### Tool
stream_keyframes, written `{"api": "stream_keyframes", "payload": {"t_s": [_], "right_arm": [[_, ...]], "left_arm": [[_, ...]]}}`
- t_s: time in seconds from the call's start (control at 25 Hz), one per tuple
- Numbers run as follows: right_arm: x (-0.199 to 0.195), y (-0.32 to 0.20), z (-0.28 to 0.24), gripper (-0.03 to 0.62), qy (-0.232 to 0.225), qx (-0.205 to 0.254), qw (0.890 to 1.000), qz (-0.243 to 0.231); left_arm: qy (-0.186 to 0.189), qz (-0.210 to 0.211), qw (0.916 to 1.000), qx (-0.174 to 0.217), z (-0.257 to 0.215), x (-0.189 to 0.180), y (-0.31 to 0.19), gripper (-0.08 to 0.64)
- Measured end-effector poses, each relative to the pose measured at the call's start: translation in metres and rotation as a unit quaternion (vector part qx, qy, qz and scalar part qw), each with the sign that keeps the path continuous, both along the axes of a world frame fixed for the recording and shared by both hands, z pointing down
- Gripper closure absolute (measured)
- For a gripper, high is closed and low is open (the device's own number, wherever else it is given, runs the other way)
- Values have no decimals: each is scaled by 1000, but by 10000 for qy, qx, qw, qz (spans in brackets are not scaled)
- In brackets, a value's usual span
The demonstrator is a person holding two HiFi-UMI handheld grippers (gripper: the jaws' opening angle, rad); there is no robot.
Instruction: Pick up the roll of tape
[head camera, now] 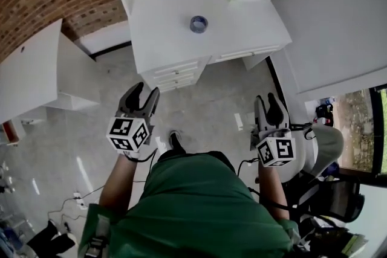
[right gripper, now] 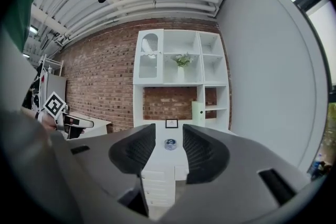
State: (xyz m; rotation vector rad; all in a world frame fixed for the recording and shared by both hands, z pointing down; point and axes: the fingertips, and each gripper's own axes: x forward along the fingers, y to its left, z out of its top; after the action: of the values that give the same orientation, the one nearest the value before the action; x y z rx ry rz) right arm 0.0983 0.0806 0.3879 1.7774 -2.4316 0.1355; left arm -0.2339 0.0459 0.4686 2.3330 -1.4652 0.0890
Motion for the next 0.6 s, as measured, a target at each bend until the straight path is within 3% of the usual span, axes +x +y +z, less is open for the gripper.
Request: {"api": "stream_keyframes", "payload": {"t_s": [0.28, 0.6], "right_arm": [[-16, -43, 17, 416, -107, -284, 9995, 20], [-4, -113, 52, 416, -378, -475, 9979, -215]], "left_arm": [[-83, 98, 9999, -54, 12, -12, -34, 334], [-284, 16, 9995, -133, 25, 9, -84, 334]]}}
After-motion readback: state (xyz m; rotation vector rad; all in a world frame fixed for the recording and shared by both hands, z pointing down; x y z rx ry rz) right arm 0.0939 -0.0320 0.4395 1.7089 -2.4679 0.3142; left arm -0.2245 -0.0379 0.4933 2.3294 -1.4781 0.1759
